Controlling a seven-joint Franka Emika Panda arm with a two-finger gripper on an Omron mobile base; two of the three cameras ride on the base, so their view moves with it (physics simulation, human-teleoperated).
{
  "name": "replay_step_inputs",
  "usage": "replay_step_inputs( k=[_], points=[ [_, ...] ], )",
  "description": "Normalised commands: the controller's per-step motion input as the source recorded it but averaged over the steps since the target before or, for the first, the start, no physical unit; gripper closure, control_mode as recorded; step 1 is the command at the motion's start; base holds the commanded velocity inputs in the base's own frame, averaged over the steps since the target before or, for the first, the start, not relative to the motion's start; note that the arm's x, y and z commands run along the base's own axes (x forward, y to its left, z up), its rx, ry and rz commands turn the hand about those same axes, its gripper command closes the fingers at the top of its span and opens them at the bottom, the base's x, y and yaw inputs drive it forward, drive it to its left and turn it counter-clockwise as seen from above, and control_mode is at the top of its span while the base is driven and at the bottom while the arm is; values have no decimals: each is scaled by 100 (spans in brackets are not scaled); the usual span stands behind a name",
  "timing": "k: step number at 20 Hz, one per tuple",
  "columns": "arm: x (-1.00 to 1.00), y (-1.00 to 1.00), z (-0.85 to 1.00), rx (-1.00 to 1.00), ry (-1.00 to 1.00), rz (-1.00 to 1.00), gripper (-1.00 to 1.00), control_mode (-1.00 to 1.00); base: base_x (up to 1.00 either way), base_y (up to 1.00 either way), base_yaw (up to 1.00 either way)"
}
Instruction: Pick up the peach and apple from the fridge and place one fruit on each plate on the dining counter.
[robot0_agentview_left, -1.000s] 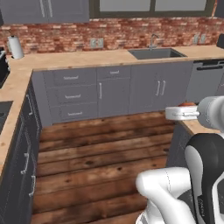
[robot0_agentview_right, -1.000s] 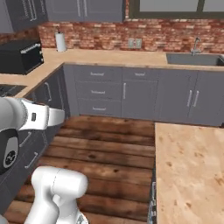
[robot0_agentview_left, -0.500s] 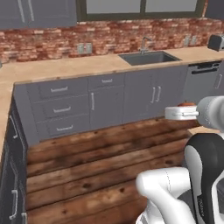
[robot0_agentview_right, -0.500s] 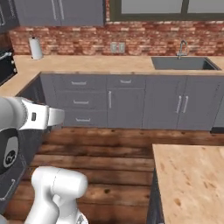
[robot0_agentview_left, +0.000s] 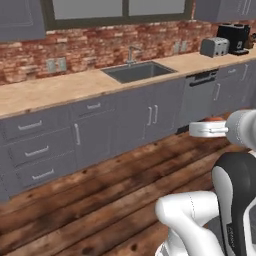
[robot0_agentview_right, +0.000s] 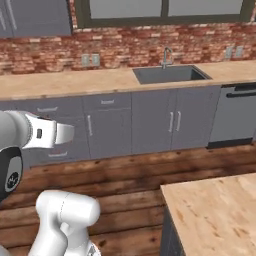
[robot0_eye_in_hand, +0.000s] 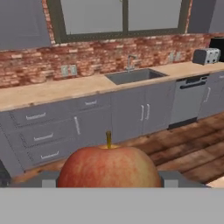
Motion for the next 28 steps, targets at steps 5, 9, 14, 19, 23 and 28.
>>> replay_step_inputs(
  k=[5,9,14,19,23,28],
  points=[
    [0,0,0,0,0,0,100,100,71,43,-42],
    [0,0,0,0,0,0,100,100,67,34,-44],
    [0,0,0,0,0,0,100,100,60,25,-52],
    [0,0,0,0,0,0,100,100,65,23,-53],
    [0,0,0,0,0,0,100,100,71,17,-51],
    [0,0,0,0,0,0,100,100,76,25,-50]
  ],
)
